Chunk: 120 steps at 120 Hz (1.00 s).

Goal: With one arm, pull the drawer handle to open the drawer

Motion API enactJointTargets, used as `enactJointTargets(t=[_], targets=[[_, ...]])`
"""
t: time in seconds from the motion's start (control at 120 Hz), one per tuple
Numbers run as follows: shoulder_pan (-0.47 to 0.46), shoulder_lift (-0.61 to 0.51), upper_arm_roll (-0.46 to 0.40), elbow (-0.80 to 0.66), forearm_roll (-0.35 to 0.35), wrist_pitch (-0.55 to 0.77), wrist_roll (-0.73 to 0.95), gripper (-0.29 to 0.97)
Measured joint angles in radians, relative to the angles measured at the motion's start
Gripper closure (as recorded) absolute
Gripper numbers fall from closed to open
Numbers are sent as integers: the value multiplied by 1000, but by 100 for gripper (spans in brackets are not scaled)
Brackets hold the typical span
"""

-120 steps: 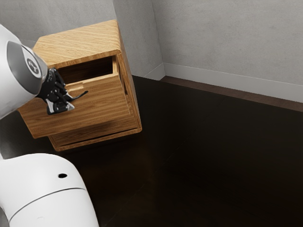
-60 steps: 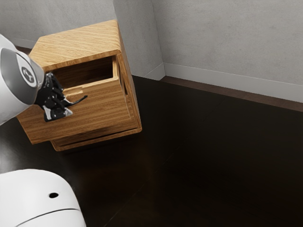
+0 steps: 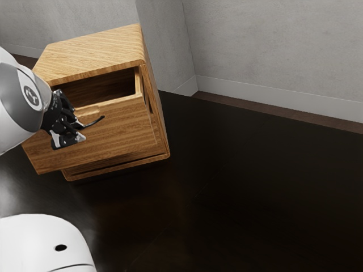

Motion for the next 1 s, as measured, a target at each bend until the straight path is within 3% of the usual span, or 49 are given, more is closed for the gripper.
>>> enactJointTargets(t=[1.0], targets=[[-111, -24, 44, -26, 85, 10, -60, 62]])
